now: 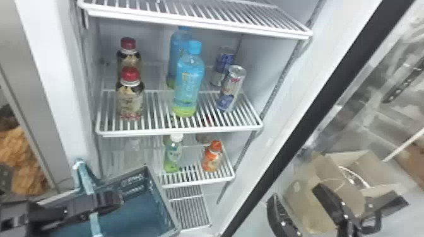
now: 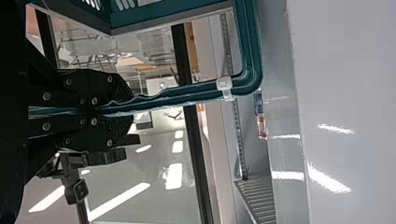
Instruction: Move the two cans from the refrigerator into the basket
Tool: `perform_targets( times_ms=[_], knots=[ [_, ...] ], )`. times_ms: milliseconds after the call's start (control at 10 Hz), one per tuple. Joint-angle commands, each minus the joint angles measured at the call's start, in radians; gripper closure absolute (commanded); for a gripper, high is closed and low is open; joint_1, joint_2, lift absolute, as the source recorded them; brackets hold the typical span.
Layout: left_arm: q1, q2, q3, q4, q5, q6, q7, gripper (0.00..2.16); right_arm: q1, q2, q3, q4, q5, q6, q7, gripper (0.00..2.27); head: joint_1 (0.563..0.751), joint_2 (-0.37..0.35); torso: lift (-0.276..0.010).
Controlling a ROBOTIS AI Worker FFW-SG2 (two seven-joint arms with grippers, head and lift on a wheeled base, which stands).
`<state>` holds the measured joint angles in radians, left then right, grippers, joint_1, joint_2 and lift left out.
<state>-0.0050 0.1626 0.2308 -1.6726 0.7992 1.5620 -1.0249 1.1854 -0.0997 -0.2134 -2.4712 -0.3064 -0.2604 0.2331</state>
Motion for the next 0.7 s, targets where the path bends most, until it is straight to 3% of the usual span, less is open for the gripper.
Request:
perform_targets(
  times_ms=[0,600],
  knots=[
    [0.002,-0.002,0.005,0.0,-0.004,0.001,0.0,1.19,0.0,0.0,0.0,0.001,-0.001,0.003,0.0,0.11,0.695,-0.318,-0.025],
    [0.002,-0.003,0.005,0.0,-0.006,0.004,0.002,1.19,-0.025,0.0,0.0,0.013,0.003,0.005,0.0,0.11,0.695,-0.318,-0.025]
  ],
)
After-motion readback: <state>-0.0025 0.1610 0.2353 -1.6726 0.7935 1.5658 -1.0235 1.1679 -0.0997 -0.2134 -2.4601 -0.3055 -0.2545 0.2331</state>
